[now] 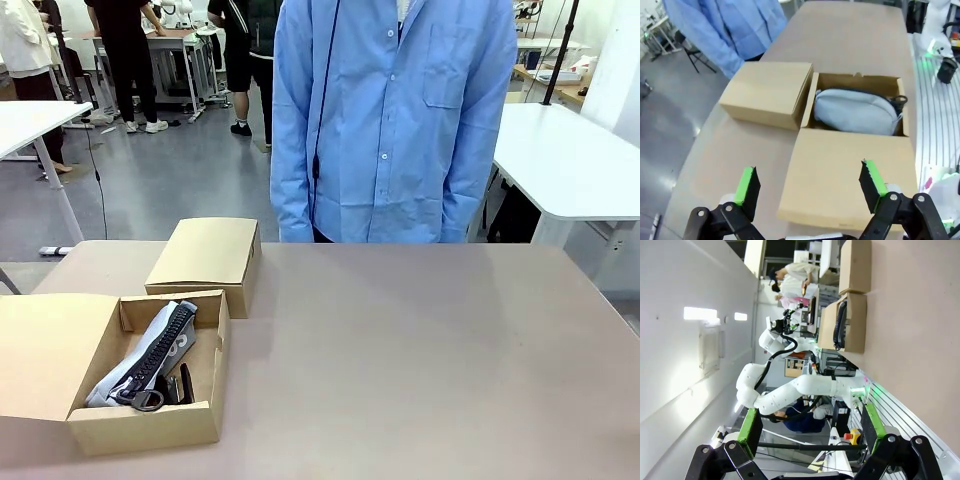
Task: Place items inside the box.
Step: Close the lid of the Mailer Box closest to the robot.
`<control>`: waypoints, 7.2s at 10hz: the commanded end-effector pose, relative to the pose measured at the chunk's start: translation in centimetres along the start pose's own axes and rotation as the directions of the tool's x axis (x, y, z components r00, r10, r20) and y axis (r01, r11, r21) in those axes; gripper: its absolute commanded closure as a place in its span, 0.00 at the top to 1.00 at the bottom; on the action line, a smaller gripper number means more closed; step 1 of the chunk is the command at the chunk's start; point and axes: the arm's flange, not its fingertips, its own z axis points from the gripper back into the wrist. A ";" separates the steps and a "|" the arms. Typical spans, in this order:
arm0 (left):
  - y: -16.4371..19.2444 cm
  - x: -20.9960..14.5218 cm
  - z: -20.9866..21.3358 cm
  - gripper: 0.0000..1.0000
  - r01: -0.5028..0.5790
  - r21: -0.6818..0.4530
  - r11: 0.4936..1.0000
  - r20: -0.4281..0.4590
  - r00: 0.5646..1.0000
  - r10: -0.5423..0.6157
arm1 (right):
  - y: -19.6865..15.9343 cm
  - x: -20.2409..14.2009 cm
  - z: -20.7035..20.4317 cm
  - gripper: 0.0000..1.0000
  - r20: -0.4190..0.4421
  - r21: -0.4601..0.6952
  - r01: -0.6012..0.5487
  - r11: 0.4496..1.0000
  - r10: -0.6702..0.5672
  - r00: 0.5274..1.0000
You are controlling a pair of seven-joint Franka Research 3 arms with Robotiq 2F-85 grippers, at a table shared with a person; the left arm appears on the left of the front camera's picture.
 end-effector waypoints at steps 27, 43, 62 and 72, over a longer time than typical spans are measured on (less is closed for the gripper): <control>-1.0 -11.5 -15.3 1.00 -0.233 -0.586 0.776 -0.034 0.964 0.264 | 0.2 -0.2 0.2 1.00 -0.001 0.012 -0.013 1.000 0.013 1.000; -5.7 0.9 -20.6 1.00 -0.034 -0.305 0.952 0.304 0.943 0.131 | 0.2 -0.2 0.2 1.00 -0.001 0.012 -0.013 1.000 0.013 1.000; -10.2 -1.7 -33.0 1.00 0.088 -0.405 0.910 0.123 0.992 -0.041 | 0.2 -0.2 0.2 1.00 -0.001 0.012 -0.013 1.000 0.013 1.000; -2.9 2.8 -14.4 1.00 -0.765 -0.422 0.487 0.246 0.421 0.873 | 0.2 -0.2 0.2 1.00 -0.001 0.012 -0.013 1.000 0.013 1.000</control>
